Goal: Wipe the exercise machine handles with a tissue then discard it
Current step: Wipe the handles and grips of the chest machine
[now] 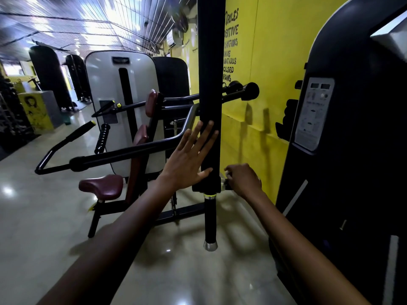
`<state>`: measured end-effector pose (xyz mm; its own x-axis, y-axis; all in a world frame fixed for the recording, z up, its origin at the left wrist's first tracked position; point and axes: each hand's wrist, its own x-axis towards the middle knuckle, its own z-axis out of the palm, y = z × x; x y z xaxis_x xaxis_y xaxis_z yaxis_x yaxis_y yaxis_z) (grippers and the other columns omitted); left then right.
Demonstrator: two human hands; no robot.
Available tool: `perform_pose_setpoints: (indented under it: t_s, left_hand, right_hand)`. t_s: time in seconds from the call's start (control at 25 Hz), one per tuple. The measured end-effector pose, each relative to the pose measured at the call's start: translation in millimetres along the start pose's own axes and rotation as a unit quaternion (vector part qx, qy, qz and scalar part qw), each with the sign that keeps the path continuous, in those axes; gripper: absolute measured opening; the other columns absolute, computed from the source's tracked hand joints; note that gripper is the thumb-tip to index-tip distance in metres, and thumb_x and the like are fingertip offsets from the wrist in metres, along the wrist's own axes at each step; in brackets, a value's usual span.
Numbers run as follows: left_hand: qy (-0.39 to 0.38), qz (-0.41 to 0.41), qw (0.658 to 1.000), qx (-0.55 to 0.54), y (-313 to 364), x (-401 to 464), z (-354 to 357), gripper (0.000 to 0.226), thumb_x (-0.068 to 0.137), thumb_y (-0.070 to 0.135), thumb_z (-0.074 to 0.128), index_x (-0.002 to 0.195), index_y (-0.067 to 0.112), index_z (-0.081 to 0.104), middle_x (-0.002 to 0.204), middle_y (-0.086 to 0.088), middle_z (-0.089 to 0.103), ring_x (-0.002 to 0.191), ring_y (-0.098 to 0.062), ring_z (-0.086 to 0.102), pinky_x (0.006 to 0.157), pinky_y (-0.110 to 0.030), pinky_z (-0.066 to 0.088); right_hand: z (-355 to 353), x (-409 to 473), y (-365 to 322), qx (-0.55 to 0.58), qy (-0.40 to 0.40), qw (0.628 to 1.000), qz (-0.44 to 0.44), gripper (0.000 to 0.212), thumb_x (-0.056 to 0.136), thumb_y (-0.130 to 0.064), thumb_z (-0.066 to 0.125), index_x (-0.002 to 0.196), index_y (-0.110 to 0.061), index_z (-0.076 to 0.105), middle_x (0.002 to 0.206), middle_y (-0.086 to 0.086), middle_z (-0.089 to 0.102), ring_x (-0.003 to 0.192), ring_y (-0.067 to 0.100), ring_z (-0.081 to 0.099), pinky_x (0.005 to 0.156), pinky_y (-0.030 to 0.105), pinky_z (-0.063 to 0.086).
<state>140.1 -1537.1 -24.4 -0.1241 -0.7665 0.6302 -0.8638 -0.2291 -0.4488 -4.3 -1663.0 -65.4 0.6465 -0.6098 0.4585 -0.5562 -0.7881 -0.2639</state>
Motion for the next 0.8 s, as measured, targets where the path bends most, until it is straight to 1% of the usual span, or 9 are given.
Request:
perform_pose_setpoints:
  t_s: [0.08,0.24,0.36,0.44,0.48,0.56,0.64,0.72,0.8]
  left_hand:
    - [0.003,0.001,1.0,-0.006,-1,0,0,0.092,0.087,0.061,0.042,0.151,0.012,-0.001,0.159,-0.015,-0.003,0.146,-0.034,-0.002,0.118,-0.051,0.015]
    - [0.002,0.001,1.0,-0.003,0,0,0,0.092,0.087,0.061,0.043,0.151,0.012,-0.002,0.159,-0.014,-0.004,0.146,-0.034,-0.002,0.118,-0.05,0.013]
    - [0.007,0.0,1.0,-0.004,1,0,2,0.093,0.087,0.06,0.044,0.151,0.012,-0.004,0.159,-0.014,-0.005,0.146,-0.034,-0.002,0.118,-0.05,0.013]
    - [0.007,-0.001,1.0,-0.004,1,0,1,0.094,0.087,0.061,0.044,0.151,0.012,-0.003,0.158,-0.014,-0.006,0.146,-0.034,-0.002,0.119,-0.05,0.013]
    - [0.006,-0.001,1.0,-0.005,1,0,1,0.094,0.086,0.061,0.045,0.151,0.012,-0.002,0.158,-0.014,-0.006,0.147,-0.034,-0.002,0.118,-0.05,0.013]
    - [0.004,-0.003,1.0,-0.005,2,0,1,0.094,0.086,0.06,0.046,0.152,0.011,-0.001,0.159,-0.014,-0.005,0.147,-0.034,-0.002,0.118,-0.05,0.013]
    - [0.003,-0.004,1.0,-0.003,2,0,1,0.095,0.086,0.06,0.046,0.151,0.012,-0.002,0.159,-0.014,-0.005,0.147,-0.034,-0.002,0.118,-0.05,0.013]
    - [0.002,-0.006,1.0,-0.004,1,0,1,0.095,0.086,0.06,0.046,0.151,0.012,-0.003,0.159,-0.013,-0.007,0.147,-0.033,-0.003,0.119,-0.049,0.012]
    - [0.001,-0.006,1.0,-0.008,1,0,2,0.094,0.086,0.06,0.047,0.152,0.012,-0.002,0.159,-0.014,-0.007,0.147,-0.033,-0.003,0.119,-0.049,0.012]
  right_hand:
    - [0,-1,2,-0.025,-0.055,0.998,-0.024,0.019,0.086,-0.017,0.051,0.094,-0.012,0.068,0.095,0.009,0.068,0.088,0.029,0.063,0.061,0.028,0.037]
    - [-10,11,16,0.058,-0.1,0.992,-0.048,0.019,0.081,-0.021,0.055,0.084,-0.01,0.07,0.093,0.01,0.07,0.086,0.027,0.064,0.066,0.037,0.051]
    - [-19,14,20,0.071,0.042,0.996,-0.033,0.015,0.086,-0.019,0.059,0.078,-0.008,0.065,0.081,0.012,0.066,0.077,0.029,0.061,0.055,0.031,0.039]
    - [-18,10,18,0.057,0.07,0.994,-0.056,0.009,0.086,-0.016,0.06,0.084,-0.008,0.063,0.082,0.012,0.066,0.078,0.031,0.061,0.056,0.032,0.04]
    - [-14,6,16,0.05,0.039,0.995,-0.071,0.009,0.085,-0.015,0.06,0.09,-0.008,0.062,0.085,0.013,0.066,0.08,0.032,0.062,0.058,0.034,0.04]
    - [-4,-2,15,0.028,-0.048,0.995,-0.085,0.024,0.085,-0.011,0.057,0.109,-0.009,0.055,0.092,0.017,0.066,0.084,0.036,0.061,0.057,0.033,0.036]
    - [0,-4,17,0.025,-0.082,0.993,-0.079,0.041,0.084,-0.007,0.055,0.123,-0.013,0.047,0.096,0.017,0.065,0.087,0.037,0.06,0.051,0.031,0.031]
    - [0,0,21,0.054,-0.107,0.99,-0.076,0.048,0.079,-0.001,0.06,0.125,-0.015,0.052,0.102,0.015,0.066,0.093,0.034,0.062,0.056,0.032,0.042]
    - [-1,4,26,0.085,-0.138,0.984,-0.078,0.042,0.077,-0.001,0.066,0.117,-0.015,0.063,0.106,0.013,0.068,0.099,0.029,0.064,0.072,0.037,0.052]
